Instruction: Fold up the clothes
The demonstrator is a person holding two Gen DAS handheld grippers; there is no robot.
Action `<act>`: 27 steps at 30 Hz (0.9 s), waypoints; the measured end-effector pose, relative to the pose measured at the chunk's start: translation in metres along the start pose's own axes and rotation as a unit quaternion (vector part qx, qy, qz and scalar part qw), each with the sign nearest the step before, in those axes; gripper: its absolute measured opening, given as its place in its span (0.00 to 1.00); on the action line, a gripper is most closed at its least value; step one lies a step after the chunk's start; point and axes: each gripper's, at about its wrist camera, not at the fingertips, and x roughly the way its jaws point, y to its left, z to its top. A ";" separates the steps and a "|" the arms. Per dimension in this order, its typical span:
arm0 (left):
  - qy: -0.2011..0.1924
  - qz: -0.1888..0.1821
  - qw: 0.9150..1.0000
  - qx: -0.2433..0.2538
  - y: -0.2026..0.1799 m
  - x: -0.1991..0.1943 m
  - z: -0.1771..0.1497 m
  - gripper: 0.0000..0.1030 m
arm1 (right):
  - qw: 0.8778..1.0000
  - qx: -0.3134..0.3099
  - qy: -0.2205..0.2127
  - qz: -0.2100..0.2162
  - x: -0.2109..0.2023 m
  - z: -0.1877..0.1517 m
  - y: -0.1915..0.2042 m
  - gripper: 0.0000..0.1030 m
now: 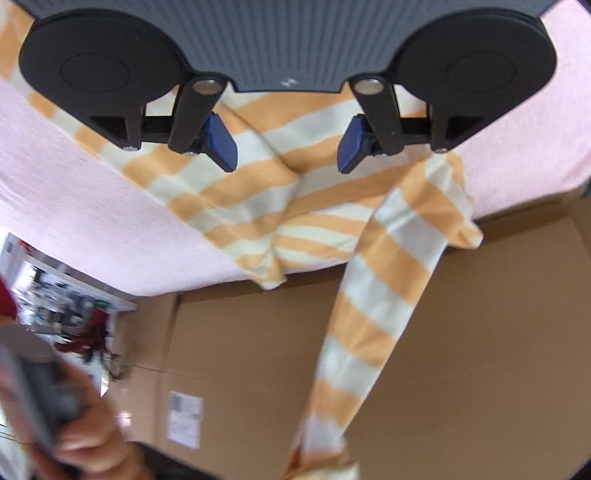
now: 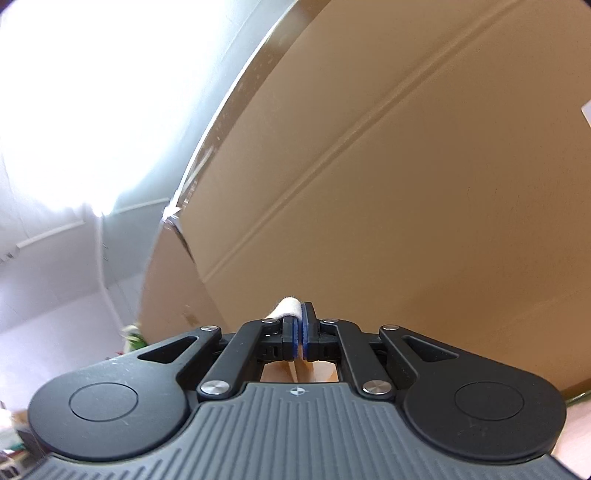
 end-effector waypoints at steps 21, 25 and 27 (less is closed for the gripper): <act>-0.014 -0.024 0.984 -0.177 0.052 -0.004 -0.014 0.77 | 0.970 0.105 0.094 -0.198 -0.188 -0.077 -0.116 0.39; -0.012 -0.032 0.986 -0.165 0.049 -0.004 -0.013 0.77 | 0.942 0.056 0.126 -0.305 -0.224 -0.097 -0.093 0.47; -0.011 -0.033 0.986 -0.163 0.049 -0.004 -0.013 0.78 | 0.935 0.027 0.128 -0.331 -0.225 -0.104 -0.075 0.52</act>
